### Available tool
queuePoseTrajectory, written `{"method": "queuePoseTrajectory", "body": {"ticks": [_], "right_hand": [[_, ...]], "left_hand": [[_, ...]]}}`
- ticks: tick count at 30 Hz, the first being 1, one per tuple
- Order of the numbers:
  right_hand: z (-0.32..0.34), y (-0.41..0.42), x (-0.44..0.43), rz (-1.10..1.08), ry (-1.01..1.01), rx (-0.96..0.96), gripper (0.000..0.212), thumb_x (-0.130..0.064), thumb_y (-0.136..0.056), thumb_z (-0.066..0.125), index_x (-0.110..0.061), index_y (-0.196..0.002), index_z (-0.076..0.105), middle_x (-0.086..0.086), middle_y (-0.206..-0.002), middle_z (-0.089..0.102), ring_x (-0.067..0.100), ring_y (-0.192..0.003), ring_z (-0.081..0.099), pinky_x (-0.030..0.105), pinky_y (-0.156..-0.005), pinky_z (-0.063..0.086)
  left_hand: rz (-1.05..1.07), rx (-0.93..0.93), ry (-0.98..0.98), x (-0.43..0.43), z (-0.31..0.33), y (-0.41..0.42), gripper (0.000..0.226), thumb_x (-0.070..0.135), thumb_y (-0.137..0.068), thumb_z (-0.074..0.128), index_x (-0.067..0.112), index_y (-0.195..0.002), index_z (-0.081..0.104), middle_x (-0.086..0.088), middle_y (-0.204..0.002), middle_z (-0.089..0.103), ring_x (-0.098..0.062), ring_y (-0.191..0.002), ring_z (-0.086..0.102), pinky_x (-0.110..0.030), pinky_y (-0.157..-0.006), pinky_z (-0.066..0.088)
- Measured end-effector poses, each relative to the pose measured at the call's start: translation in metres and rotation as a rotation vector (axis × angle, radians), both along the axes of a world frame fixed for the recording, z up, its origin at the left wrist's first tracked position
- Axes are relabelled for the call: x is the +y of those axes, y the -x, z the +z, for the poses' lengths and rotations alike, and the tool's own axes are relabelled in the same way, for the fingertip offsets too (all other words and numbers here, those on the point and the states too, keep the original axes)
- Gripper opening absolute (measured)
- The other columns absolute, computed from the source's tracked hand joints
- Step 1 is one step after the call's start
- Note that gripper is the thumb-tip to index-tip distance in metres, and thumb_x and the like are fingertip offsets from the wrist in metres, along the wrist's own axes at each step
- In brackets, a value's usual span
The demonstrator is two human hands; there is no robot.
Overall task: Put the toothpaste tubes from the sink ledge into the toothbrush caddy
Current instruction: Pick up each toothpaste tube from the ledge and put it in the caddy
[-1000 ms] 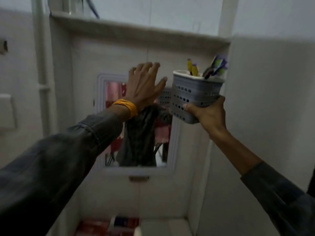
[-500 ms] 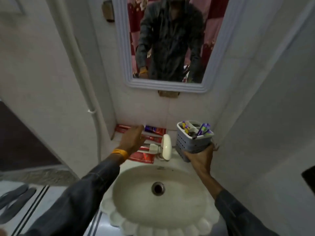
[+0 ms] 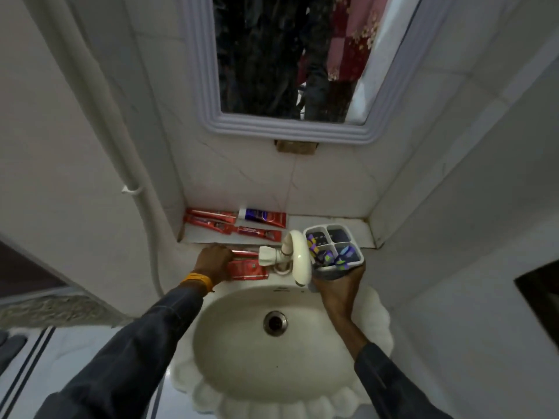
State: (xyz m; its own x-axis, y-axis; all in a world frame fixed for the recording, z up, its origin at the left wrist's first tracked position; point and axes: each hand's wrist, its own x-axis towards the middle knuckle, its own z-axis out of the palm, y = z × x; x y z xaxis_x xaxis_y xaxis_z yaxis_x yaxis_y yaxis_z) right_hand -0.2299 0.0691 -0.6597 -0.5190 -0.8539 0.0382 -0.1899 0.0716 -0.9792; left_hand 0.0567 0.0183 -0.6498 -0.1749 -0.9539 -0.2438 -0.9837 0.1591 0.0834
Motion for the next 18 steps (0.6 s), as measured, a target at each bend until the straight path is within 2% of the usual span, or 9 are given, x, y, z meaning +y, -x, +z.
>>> {"method": "queuePoseTrajectory", "body": {"ticks": [3,6,8,10,11,12,14,16,18], "right_hand": [[-0.005,-0.002,0.000,-0.029,-0.005,0.012,0.117,-0.006,-0.045,0.106,-0.011,-0.142,0.041,0.012,-0.139,0.064,0.026,-0.122,0.069,0.051,-0.098,0.062],[-0.014,0.002,-0.003,-0.015,-0.022,0.033,0.117,0.002,-0.045,0.106,-0.006,-0.140,0.040,0.015,-0.139,0.062,0.027,-0.123,0.067,0.051,-0.101,0.060],[-0.017,0.006,-0.003,-0.012,-0.021,0.031,0.120,-0.008,-0.041,0.106,-0.005,-0.140,0.039,0.016,-0.139,0.062,0.029,-0.123,0.067,0.052,-0.103,0.059],[-0.014,0.007,-0.003,-0.002,-0.008,0.037,0.120,-0.024,-0.041,0.102,-0.005,-0.141,0.038,0.016,-0.139,0.061,0.029,-0.123,0.067,0.053,-0.103,0.059],[-0.014,0.007,-0.004,0.007,-0.004,0.033,0.119,-0.024,-0.043,0.102,-0.006,-0.142,0.037,0.016,-0.140,0.061,0.028,-0.123,0.067,0.053,-0.102,0.060],[-0.014,0.007,-0.004,0.015,-0.004,0.023,0.119,-0.019,-0.045,0.103,-0.008,-0.143,0.037,0.014,-0.140,0.060,0.028,-0.124,0.067,0.055,-0.100,0.060],[-0.015,0.008,-0.005,0.019,-0.008,0.018,0.119,-0.017,-0.048,0.105,-0.017,-0.145,0.036,0.011,-0.142,0.060,0.027,-0.125,0.067,0.059,-0.093,0.063],[-0.017,0.009,-0.006,0.021,-0.013,0.021,0.121,-0.021,-0.048,0.106,-0.021,-0.146,0.035,0.008,-0.144,0.059,0.025,-0.127,0.066,0.061,-0.089,0.063],[-0.019,0.010,-0.006,0.041,-0.006,0.013,0.122,-0.011,-0.049,0.107,-0.017,-0.147,0.035,0.009,-0.144,0.058,0.023,-0.128,0.065,0.060,-0.093,0.063]], "left_hand": [[-0.023,0.008,-0.043,-0.001,0.007,-0.002,0.023,0.038,-0.087,0.068,0.019,-0.100,0.071,-0.005,-0.103,0.072,-0.021,-0.093,0.067,-0.032,-0.086,0.056],[-0.063,0.026,-0.079,0.001,0.021,-0.011,0.016,0.032,-0.087,0.068,0.019,-0.093,0.071,-0.003,-0.098,0.072,-0.015,-0.081,0.061,-0.025,-0.076,0.051],[-0.074,0.035,-0.104,0.002,0.040,-0.024,0.014,0.028,-0.085,0.068,0.018,-0.095,0.072,-0.002,-0.098,0.072,-0.015,-0.080,0.060,-0.023,-0.071,0.043],[-0.066,0.065,-0.108,-0.001,0.068,-0.042,0.013,0.024,-0.083,0.070,0.018,-0.093,0.074,-0.001,-0.094,0.074,-0.016,-0.081,0.066,-0.022,-0.068,0.043],[-0.034,0.123,-0.087,-0.002,0.086,-0.049,0.010,0.020,-0.081,0.072,0.018,-0.091,0.074,0.003,-0.087,0.075,-0.011,-0.076,0.068,-0.021,-0.066,0.044],[0.019,0.245,-0.066,-0.005,0.103,-0.053,0.009,0.015,-0.080,0.074,0.020,-0.088,0.073,0.008,-0.075,0.074,-0.003,-0.066,0.066,-0.019,-0.061,0.045],[0.135,0.641,-0.030,-0.009,0.135,-0.043,0.014,0.007,-0.083,0.073,0.019,-0.088,0.069,0.013,-0.059,0.071,0.003,-0.053,0.065,-0.012,-0.051,0.048],[0.198,0.978,0.005,-0.017,0.153,-0.014,0.016,0.010,-0.085,0.072,0.009,-0.101,0.070,0.004,-0.078,0.077,-0.009,-0.069,0.074,-0.018,-0.058,0.058],[0.179,1.120,0.032,-0.029,0.160,0.024,0.025,0.014,-0.085,0.074,0.004,-0.107,0.068,-0.005,-0.095,0.075,-0.016,-0.077,0.075,-0.022,-0.063,0.061]]}}
